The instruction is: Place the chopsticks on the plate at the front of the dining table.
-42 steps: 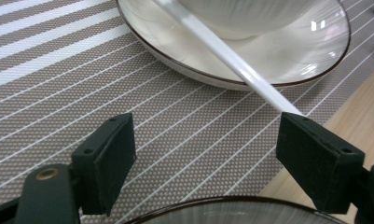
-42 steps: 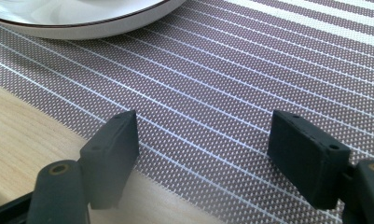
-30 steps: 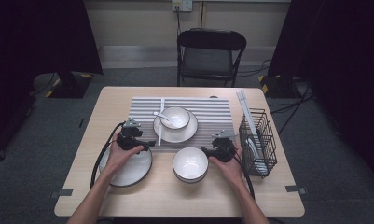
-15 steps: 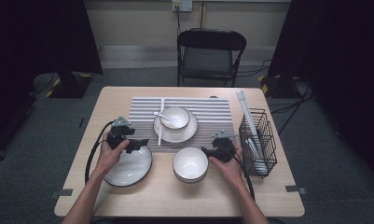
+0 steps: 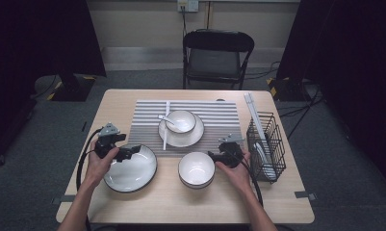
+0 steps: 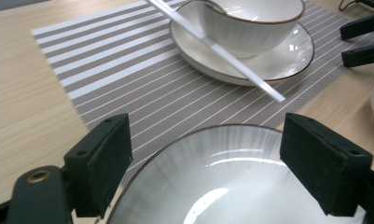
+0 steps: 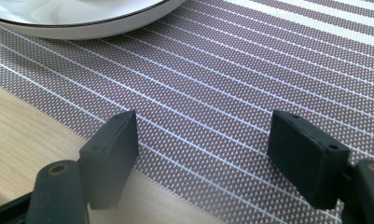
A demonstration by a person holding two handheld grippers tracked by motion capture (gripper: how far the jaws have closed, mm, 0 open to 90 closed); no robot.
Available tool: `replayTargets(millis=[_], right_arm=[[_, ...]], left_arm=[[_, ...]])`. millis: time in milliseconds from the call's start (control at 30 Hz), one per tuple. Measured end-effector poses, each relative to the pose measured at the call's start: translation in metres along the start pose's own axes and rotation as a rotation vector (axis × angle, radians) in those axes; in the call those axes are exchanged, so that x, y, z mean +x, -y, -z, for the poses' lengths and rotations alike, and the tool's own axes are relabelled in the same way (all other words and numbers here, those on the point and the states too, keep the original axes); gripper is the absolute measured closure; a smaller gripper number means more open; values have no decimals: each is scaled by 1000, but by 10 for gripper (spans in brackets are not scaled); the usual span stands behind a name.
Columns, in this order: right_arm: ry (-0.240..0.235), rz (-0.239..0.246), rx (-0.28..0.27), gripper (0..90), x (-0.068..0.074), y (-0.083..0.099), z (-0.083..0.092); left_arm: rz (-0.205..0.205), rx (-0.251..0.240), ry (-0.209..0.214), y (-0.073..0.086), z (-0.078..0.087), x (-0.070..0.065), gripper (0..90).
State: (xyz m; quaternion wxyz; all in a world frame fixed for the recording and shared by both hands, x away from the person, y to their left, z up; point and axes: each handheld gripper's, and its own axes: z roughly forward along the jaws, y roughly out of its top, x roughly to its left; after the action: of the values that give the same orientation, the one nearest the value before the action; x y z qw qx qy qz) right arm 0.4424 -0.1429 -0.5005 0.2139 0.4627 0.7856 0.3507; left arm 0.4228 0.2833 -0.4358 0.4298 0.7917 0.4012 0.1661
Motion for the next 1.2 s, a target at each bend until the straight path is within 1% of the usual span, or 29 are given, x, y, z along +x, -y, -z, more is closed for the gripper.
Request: replayTargets(millis=[33, 100, 133, 167, 233, 267, 333, 367, 400, 433, 467, 500, 533, 633, 667, 700, 733, 767, 800, 867, 933, 967, 1000, 1033, 1067, 1167, 1200], right_arm=[[0, -2, 1, 241, 0, 0, 0], [0, -1, 0, 241, 0, 0, 0], [1, -2, 1, 241, 0, 0, 0], [0, -2, 1, 241, 0, 0, 0], [1, -2, 2, 240, 0, 0, 0], [0, 0, 0, 241, 0, 0, 0], [0, -2, 1, 241, 0, 0, 0], [1, -1, 2, 241, 0, 0, 0], [0, -1, 1, 241, 0, 0, 0], [1, -1, 1, 241, 0, 0, 0], [2, 1, 0, 241, 0, 0, 0], [2, 1, 0, 241, 0, 0, 0], [2, 1, 0, 241, 0, 0, 0], [1, 0, 0, 241, 0, 0, 0], [2, 0, 1, 241, 0, 0, 0], [1, -1, 1, 240, 0, 0, 0], [1, -1, 1, 240, 0, 0, 0], [1, -1, 1, 240, 0, 0, 0], [1, 0, 1, 240, 0, 0, 0], [1, -1, 1, 241, 0, 0, 0], [1, 0, 1, 240, 0, 0, 0], [1, -1, 1, 240, 0, 0, 0], [1, -1, 1, 240, 0, 0, 0], [1, 0, 1, 240, 0, 0, 0], [2, 0, 1, 240, 0, 0, 0], [1, 0, 1, 240, 0, 0, 0], [1, 0, 1, 240, 0, 0, 0]], left_arm=[[10, -3, 4, 2, 2, 3, 169], [15, -4, -33, 5, 5, 10, 167], [31, -6, -30, 6, 6, 13, 172], [34, -3, -32, 8, 7, 17, 172], [34, -1, -46, 10, 10, 22, 174], [40, -5, -53, 11, 12, 25, 178], [25, 4, -92, 13, 16, 29, 179], [26, 6, -103, 14, 18, 32, 178], [37, 4, -94, 15, 20, 35, 179], [65, -12, -83, 17, 23, 39, 178], [93, -18, -99, 19, 26, 43, 174], [92, -16, -123, 19, 29, 45, 173], [101, -19, -145, 20, 31, 48, 174], [113, -38, -148, 25, 39, 55, 170], [123, -37, -150, 26, 40, 57, 166], [122, -31, -152, 27, 42, 59, 166], [118, -22, -172, 29, 43, 61, 164], [125, -24, -183, 30, 44, 63, 166], [138, -29, -174, 33, 44, 65, 169], [134, -7, -192, 37, 43, 68, 166], [133, -1, -190, 41, 41, 70, 170], [135, 8, -200, 43, 39, 71, 168], [139, 24, -229, 45, 37, 73, 165], [145, 27, -244, 47, 36, 74, 165], [151, 30, -242, 49, 36, 75, 168], [158, 51, -282, 55, 34, 79, 166], [165, 55, -280, 57, 33, 80, 165]])
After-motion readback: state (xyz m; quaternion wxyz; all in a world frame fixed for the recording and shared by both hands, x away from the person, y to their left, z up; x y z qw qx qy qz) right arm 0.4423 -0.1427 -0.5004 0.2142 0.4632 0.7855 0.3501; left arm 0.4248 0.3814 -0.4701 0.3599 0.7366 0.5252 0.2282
